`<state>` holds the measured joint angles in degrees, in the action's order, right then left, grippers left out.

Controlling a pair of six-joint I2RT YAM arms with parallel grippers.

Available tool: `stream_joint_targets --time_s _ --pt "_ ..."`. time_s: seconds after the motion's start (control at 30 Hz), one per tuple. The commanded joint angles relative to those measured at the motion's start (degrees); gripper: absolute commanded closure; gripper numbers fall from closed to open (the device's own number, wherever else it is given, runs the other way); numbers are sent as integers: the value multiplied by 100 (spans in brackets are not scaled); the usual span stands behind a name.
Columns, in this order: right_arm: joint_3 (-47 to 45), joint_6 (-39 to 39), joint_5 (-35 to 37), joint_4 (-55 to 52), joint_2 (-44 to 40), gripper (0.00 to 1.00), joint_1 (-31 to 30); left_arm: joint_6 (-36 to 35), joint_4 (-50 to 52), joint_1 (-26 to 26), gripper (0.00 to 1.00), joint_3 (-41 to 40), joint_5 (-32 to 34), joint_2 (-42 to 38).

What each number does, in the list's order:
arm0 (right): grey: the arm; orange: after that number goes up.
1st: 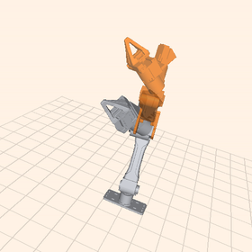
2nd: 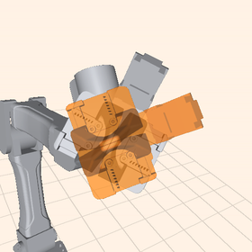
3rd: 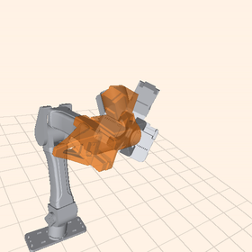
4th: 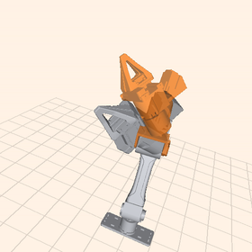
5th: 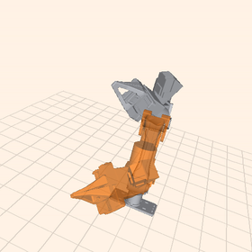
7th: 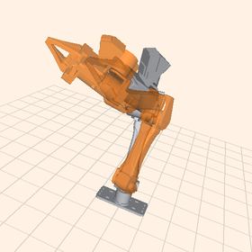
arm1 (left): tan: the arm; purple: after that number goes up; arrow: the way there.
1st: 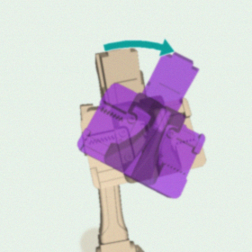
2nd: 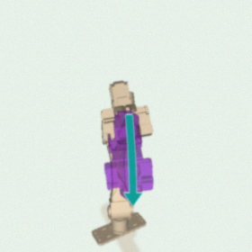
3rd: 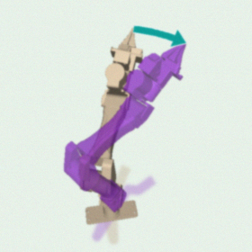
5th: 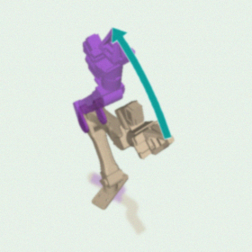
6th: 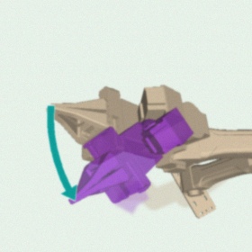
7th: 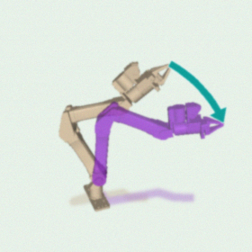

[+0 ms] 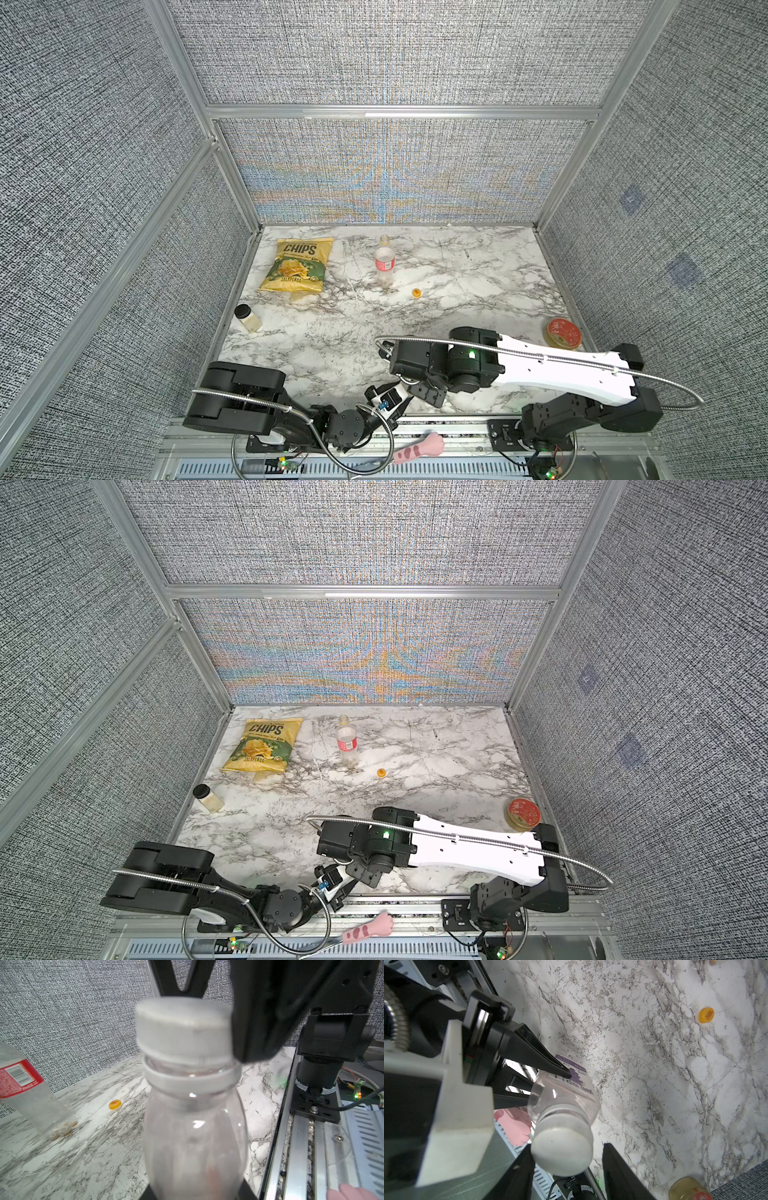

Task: Screw on the bottle caps
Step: Screw the bottle cap onto the plastic bottle.

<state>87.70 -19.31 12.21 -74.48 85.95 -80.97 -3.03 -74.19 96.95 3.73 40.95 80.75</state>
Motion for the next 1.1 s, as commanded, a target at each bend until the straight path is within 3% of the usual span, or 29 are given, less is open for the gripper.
stream_joint_targets --time_s 0.0,1.07 --pt "61 -47 203 42 -8 45 37 -27 -299 8 66 32 -51 13" --pt "168 -222 297 258 251 46 268 -31 -295 5 67 32 -68 7"
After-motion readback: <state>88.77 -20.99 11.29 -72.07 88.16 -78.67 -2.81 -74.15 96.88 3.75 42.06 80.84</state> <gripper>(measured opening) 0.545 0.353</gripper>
